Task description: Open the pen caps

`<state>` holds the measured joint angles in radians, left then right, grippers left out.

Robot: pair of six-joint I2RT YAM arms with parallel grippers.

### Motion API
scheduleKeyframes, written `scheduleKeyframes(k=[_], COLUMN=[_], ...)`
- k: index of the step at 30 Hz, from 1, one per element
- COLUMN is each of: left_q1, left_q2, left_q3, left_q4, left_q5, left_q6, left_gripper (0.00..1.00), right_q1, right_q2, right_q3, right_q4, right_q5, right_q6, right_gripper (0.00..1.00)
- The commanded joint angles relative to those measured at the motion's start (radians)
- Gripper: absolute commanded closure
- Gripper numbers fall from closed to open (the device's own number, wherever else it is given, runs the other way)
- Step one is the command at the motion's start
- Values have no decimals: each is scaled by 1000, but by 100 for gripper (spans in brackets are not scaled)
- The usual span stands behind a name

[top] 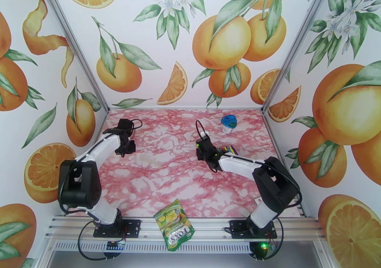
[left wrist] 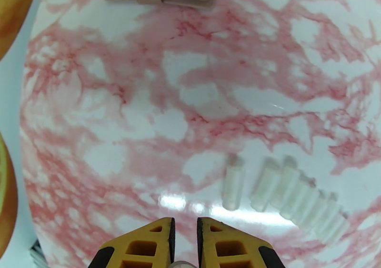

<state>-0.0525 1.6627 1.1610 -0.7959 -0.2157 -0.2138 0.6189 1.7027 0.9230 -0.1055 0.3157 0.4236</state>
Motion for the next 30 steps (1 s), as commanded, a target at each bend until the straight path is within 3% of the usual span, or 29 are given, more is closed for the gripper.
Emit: scheduleKeyframes(k=[1, 13, 30], left_q1=[21, 72, 72], left_q2=[40, 141, 172], left_q3=[-35, -52, -66], left_q4=[71, 150, 153], left_q5=[53, 170, 202], left_q6=[-7, 9, 14], left_gripper=[94, 90, 79], right_q1=[-15, -43, -62], right_q2=[31, 113, 162], right_q3=[23, 30, 51], right_q4=[-16, -8, -20], right_q5=[17, 13, 16], right_q6=[23, 28, 28], right_gripper=[99, 95, 84])
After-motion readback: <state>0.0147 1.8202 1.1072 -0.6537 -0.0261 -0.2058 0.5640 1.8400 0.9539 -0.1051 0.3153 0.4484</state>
